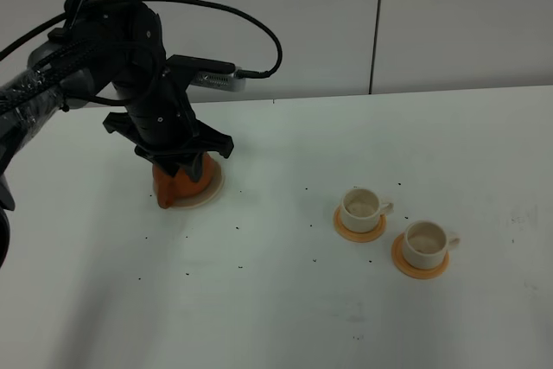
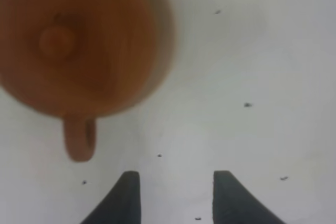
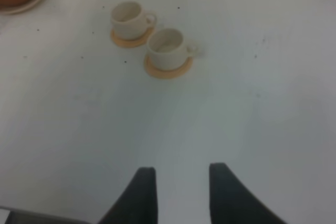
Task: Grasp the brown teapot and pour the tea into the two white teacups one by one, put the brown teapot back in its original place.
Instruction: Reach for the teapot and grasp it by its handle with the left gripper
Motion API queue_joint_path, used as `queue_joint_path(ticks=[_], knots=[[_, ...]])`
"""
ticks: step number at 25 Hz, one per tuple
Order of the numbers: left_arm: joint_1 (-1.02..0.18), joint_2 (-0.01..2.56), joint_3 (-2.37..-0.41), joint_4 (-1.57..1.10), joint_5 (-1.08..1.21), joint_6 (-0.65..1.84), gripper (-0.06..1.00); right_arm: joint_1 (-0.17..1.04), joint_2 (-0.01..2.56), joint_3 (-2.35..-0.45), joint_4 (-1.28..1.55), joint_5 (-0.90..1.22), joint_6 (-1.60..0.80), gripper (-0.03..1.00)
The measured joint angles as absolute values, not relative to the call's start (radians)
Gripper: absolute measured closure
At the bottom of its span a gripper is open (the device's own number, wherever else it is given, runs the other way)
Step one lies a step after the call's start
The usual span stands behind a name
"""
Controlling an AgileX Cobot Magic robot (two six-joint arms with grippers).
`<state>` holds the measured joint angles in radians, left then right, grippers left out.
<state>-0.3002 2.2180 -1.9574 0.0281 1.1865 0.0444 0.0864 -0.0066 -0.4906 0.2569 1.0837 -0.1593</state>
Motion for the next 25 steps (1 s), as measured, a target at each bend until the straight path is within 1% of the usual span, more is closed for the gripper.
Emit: queue_joint_path(ticks=[9,12,16,21,25], knots=[[-0.300,2.198,-1.949,0.050,1.186,0.025,0.55,0.086,-0.007,-0.491,0.257,1.084,-0.159,0.73],[-0.288,2.163,-1.888,0.045,1.186,0.024,0.55,0.086,-0.007,-0.491,0.257,1.084,-0.159,0.73],[-0.243,2.111,-1.790,0.046,1.186,0.024,0.55,0.086,-0.007,-0.491,0.258,1.084,-0.159,0.73],[-0.219,2.054,-1.749,0.062,1.186,0.024,0.55,0.086,-0.007,-0.491,0.258,1.084,-0.159,0.73],[-0.219,2.065,-1.749,0.097,1.186,0.024,0.55,0.086,-0.007,-0.491,0.259,1.084,-0.159,0.73]])
